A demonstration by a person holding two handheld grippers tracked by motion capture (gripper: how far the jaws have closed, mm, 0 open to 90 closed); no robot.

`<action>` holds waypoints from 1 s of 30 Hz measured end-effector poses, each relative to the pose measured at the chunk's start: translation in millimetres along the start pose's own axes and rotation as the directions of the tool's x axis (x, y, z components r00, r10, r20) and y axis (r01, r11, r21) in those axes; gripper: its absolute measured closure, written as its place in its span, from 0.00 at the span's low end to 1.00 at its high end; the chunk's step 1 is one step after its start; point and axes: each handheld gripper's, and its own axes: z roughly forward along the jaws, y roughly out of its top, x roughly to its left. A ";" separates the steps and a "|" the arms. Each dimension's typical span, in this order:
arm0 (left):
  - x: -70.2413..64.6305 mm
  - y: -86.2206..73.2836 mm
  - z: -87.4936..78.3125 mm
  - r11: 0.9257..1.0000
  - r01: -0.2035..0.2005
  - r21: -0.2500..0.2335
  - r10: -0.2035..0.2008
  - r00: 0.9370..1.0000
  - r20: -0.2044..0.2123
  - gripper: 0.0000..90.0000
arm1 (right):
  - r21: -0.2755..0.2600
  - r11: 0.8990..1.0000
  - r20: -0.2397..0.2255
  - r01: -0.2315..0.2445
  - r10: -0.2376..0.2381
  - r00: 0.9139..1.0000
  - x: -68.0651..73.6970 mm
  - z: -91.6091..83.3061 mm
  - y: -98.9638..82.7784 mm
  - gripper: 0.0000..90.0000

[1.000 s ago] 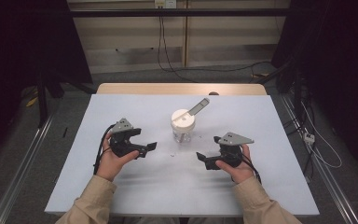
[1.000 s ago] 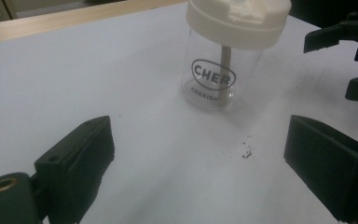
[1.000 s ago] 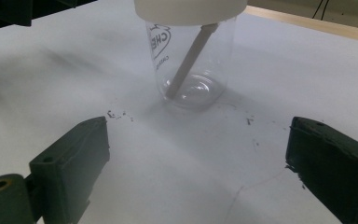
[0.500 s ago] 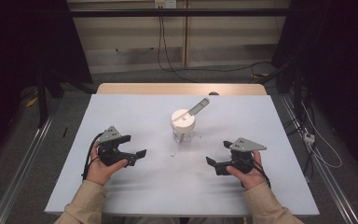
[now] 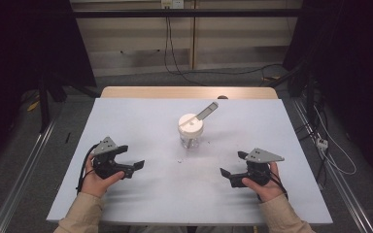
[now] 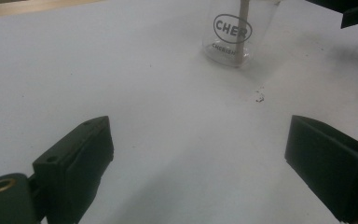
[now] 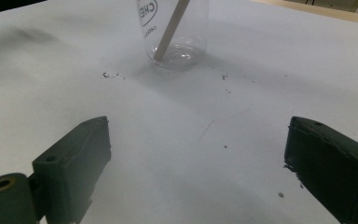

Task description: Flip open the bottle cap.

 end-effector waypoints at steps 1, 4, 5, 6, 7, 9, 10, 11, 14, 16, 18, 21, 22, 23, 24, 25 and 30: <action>0.6 -0.7 -0.7 1.000 -0.003 0.002 0.003 1.000 -0.001 0.08 | -0.001 1.000 0.001 0.000 0.000 1.000 -0.8 -1.1 -0.7 0.07; 1.6 -2.9 -2.5 1.000 -0.006 0.007 0.006 1.000 -0.007 0.08 | -0.006 1.000 0.003 0.008 -0.008 1.000 -2.0 -4.4 -2.7 0.07; 1.7 -3.7 -3.3 1.000 -0.002 0.003 0.002 1.000 -0.007 0.08 | -0.008 1.000 0.002 0.010 -0.010 1.000 -2.0 -5.7 -3.1 0.07; 2.1 -4.4 -4.4 1.000 -0.004 0.003 0.004 1.000 -0.011 0.08 | -0.009 1.000 0.002 0.011 -0.011 1.000 -2.0 -6.8 -3.6 0.07; 2.6 -5.1 -5.2 1.000 -0.002 0.004 0.002 1.000 -0.012 0.08 | -0.008 1.000 0.002 0.014 -0.014 1.000 -2.0 -7.8 -4.0 0.07; 3.4 -6.6 -6.9 1.000 0.004 0.001 -0.004 1.000 -0.016 0.08 | -0.009 1.000 0.005 0.016 -0.016 1.000 -2.3 -9.3 -5.1 0.07; 3.9 -7.2 -7.7 1.000 0.005 0.004 -0.005 1.000 -0.016 0.08 | -0.006 1.000 0.006 0.015 -0.015 1.000 -2.7 -10.2 -5.7 0.07; 4.6 -7.7 -8.6 1.000 0.002 0.004 -0.002 1.000 -0.019 0.08 | -0.007 1.000 0.007 0.012 -0.012 1.000 -3.3 -10.8 -6.4 0.07; 4.9 -9.0 -11.5 1.000 0.011 0.004 -0.011 1.000 -0.019 0.08 | -0.007 1.000 0.010 0.011 -0.011 1.000 -5.5 -13.0 -8.3 0.07; 5.0 -10.1 -13.2 1.000 0.013 0.003 -0.013 1.000 -0.015 0.08 | -0.010 1.000 0.013 0.009 -0.009 1.000 -6.3 -15.0 -9.1 0.07; 5.5 -11.5 -14.3 1.000 0.011 0.007 -0.011 1.000 -0.020 0.08 | -0.011 1.000 0.018 0.009 -0.009 1.000 -7.4 -17.0 -10.1 0.07; 6.2 -12.9 -15.8 1.000 0.015 0.005 -0.015 1.000 -0.023 0.08 | -0.010 1.000 0.022 0.003 -0.003 1.000 -8.5 -19.0 -11.7 0.07; 6.6 -13.3 -16.0 1.000 0.015 0.002 -0.015 1.000 -0.020 0.08 | -0.010 1.000 0.021 0.004 -0.004 1.000 -8.9 -19.4 -12.2 0.07; 6.6 -13.6 -16.4 1.000 0.017 0.007 -0.017 1.000 -0.021 0.08 | -0.010 1.000 0.022 0.002 -0.002 1.000 -8.9 -19.7 -12.5 0.07; 6.6 -14.0 -16.3 1.000 0.018 0.008 -0.018 1.000 -0.023 0.08 | -0.011 1.000 0.023 0.003 -0.002 1.000 -9.2 -19.8 -12.6 0.07; 6.8 -14.2 -16.0 1.000 0.017 0.012 -0.017 1.000 -0.022 0.08 | -0.012 1.000 0.024 0.002 -0.002 1.000 -9.4 -19.7 -12.6 0.07; 5.8 -14.1 -16.0 1.000 0.014 0.013 -0.014 1.000 -0.023 0.08 | -0.010 1.000 0.023 0.002 -0.002 1.000 -9.8 -18.7 -12.9 0.07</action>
